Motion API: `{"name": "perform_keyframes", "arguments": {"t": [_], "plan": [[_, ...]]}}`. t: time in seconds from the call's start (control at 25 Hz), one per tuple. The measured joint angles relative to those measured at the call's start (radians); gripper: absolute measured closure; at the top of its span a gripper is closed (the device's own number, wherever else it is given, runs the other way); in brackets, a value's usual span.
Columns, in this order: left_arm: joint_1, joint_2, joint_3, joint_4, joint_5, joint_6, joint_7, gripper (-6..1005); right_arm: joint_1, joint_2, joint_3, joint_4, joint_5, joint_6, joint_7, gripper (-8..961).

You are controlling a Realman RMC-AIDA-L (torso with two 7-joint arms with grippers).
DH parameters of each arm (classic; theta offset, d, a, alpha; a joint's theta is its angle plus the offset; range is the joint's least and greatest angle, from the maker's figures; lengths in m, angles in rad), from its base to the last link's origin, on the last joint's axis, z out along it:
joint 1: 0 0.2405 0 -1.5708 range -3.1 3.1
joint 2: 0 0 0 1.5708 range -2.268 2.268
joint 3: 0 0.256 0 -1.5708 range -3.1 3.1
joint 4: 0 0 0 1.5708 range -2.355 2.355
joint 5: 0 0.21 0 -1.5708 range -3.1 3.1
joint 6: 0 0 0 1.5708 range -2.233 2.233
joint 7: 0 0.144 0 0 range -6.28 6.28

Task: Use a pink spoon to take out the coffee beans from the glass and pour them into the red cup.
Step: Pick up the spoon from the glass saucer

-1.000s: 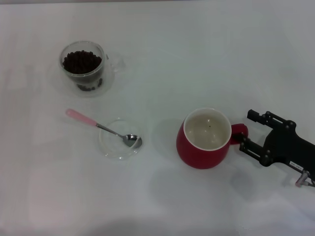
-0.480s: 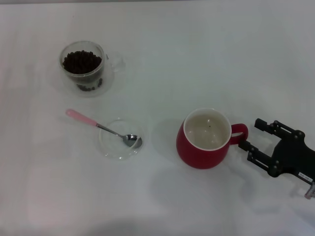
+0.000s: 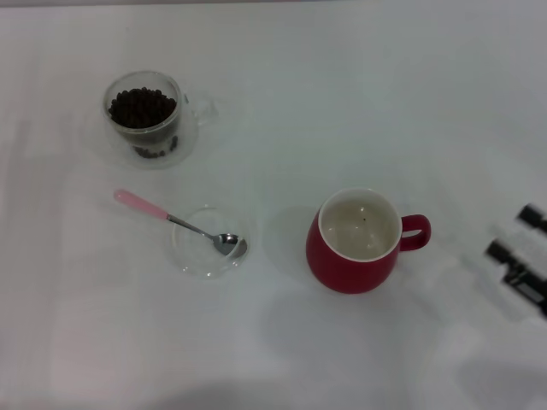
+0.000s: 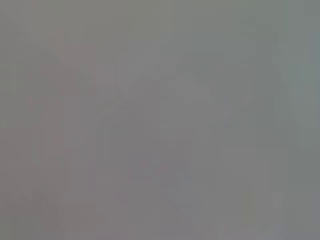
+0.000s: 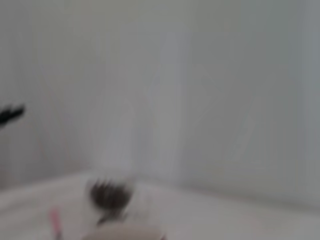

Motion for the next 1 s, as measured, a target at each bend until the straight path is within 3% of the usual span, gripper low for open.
{"name": "perform_keyframes", "arguments": {"t": [0.12, 0.4, 0.48, 0.56, 0.8, 1.0], "plan": [[0.017, -0.002, 0.008, -0.025, 0.023, 0.071, -0.047, 465, -0.006, -0.030, 0.084, 0.020, 0.001, -0.115, -0.001, 290], [0.040, -0.004, 0.062, -0.116, 0.047, 0.238, -0.260, 463, 0.012, -0.063, 0.327, -0.003, 0.023, -0.263, 0.004, 290], [0.055, -0.004, 0.111, -0.129, 0.048, 0.252, -0.448, 463, 0.020, -0.071, 0.404, -0.020, 0.024, -0.278, 0.020, 290], [0.062, -0.004, 0.152, -0.148, 0.048, 0.249, -0.600, 462, 0.025, -0.076, 0.482, -0.050, 0.025, -0.282, 0.048, 290], [0.057, -0.007, 0.269, -0.251, 0.051, 0.216, -0.813, 461, 0.038, -0.073, 0.602, -0.167, 0.025, -0.233, 0.072, 290], [0.042, -0.009, 0.332, -0.295, 0.088, 0.119, -0.916, 459, 0.053, -0.067, 0.620, -0.204, 0.024, -0.194, 0.075, 290]]}}
